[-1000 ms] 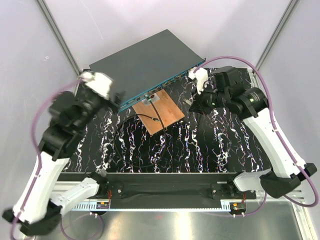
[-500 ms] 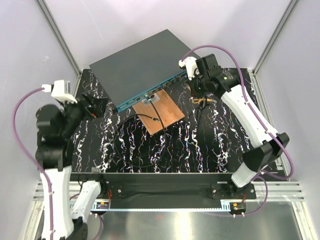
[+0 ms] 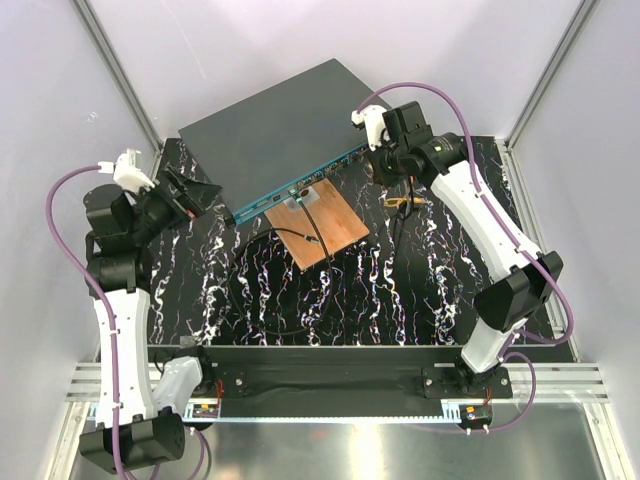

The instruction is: Insert the plug into the switch port

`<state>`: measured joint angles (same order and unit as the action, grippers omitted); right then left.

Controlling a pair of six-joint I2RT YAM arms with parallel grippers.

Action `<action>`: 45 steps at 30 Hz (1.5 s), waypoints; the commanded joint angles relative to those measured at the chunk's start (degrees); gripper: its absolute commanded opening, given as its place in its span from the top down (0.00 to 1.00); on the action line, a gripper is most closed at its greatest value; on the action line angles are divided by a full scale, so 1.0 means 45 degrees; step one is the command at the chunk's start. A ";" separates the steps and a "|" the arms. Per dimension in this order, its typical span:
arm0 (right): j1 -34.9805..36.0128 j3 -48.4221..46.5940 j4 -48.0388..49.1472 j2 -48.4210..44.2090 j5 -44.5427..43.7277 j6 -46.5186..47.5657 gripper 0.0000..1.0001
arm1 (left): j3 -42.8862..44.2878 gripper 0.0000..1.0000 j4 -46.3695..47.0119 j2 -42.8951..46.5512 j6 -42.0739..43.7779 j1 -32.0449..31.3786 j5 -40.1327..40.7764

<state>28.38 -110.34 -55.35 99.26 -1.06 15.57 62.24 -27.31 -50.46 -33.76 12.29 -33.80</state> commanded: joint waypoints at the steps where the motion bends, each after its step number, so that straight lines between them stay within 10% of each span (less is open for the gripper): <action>1: -0.0037 -0.0752 0.0601 0.0012 -0.0331 -0.0316 1.00 | -0.0177 0.01 0.1515 0.0041 -0.0758 0.0080 -0.0397; 17: -0.0037 -0.1162 0.0504 0.0344 -0.0506 -0.0745 1.00 | -0.3321 0.01 0.7688 -0.0740 -0.5427 0.0315 -0.1922; 45: -0.0037 -0.1963 0.0504 0.0832 -0.0213 -0.0980 1.00 | -0.3479 0.01 0.7905 -0.0662 -0.5076 0.0295 -0.1649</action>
<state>28.38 -116.14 -55.07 103.09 -2.35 12.12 46.37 4.32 -54.04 -56.58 13.26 -40.32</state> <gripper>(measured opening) 0.126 0.987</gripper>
